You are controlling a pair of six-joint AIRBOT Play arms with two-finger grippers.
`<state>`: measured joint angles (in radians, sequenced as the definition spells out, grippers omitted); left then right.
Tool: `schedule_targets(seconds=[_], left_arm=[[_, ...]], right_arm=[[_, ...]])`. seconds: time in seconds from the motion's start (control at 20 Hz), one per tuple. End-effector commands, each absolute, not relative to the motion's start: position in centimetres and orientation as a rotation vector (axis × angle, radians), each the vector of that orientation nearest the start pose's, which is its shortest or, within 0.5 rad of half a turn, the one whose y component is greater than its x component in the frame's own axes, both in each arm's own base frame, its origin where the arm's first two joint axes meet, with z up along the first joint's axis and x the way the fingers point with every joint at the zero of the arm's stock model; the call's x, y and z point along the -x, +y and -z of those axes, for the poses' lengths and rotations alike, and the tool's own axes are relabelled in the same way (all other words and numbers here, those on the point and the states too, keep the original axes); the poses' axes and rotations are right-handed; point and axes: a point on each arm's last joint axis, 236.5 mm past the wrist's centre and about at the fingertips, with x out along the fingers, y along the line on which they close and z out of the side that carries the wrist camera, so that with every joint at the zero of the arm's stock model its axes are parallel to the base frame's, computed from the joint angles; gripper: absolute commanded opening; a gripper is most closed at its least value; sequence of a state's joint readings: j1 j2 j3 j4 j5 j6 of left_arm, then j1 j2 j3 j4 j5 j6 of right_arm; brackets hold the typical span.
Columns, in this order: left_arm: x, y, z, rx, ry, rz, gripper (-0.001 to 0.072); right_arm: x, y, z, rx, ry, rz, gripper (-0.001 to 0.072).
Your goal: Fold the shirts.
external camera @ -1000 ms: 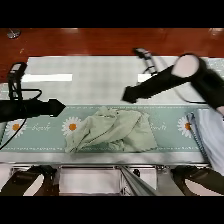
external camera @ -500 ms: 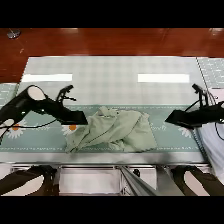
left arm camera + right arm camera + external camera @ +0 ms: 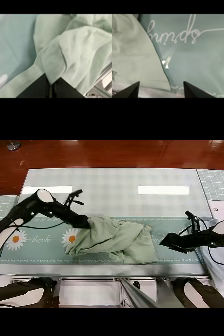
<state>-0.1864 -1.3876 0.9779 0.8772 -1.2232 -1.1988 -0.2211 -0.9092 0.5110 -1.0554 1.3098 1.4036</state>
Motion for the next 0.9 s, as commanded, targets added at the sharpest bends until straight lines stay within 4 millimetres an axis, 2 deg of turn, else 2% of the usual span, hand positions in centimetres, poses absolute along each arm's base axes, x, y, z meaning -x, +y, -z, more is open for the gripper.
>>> schedule_targets(seconds=[0.0,0.1,0.2,0.35,0.55,0.6,0.65,0.7,0.75,0.85], left_arm=[[-32.3,-18.9,2.6,0.328,1.432,0.675,0.0028],[-32.1,-19.2,2.6,0.322,1.435,0.683,0.0028],[-31.8,-19.5,2.6,0.315,1.440,0.692,0.0028],[-31.7,-19.8,2.6,0.309,1.442,0.699,0.0028],[-31.6,-19.9,2.6,0.307,1.442,0.701,0.0028],[-31.6,-19.9,2.6,0.307,1.442,0.701,0.0028],[-31.6,-19.9,2.6,0.307,1.442,0.701,0.0028],[-31.7,-19.9,2.5,0.306,1.438,0.702,0.0028],[-31.7,-19.8,2.1,0.304,1.428,0.703,0.0028],[-32.4,-19.8,0.2,0.297,1.376,0.713,0.0028]], right_arm=[[-17.6,9.3,7.0,-0.510,1.666,-0.297,0.0628],[-16.8,10.2,8.6,-0.440,1.742,-0.297,0.0628],[-17.3,10.6,9.9,-0.434,1.761,-0.266,0.0628],[-18.8,12.6,10.2,-0.476,1.760,-0.297,0.0628],[-19.9,16.6,10.5,-0.476,1.761,-0.382,0.0627],[-20.1,17.7,10.3,-0.470,1.755,-0.422,0.0588],[-20.5,18.8,9.9,-0.460,1.739,-0.470,0.0401],[-21.2,19.7,9.1,-0.446,1.711,-0.517,0.0149],[-22.3,20.3,8.0,-0.452,1.680,-0.549,0.0023],[-25.1,21.2,5.0,-0.440,1.599,-0.609,0.0021]])
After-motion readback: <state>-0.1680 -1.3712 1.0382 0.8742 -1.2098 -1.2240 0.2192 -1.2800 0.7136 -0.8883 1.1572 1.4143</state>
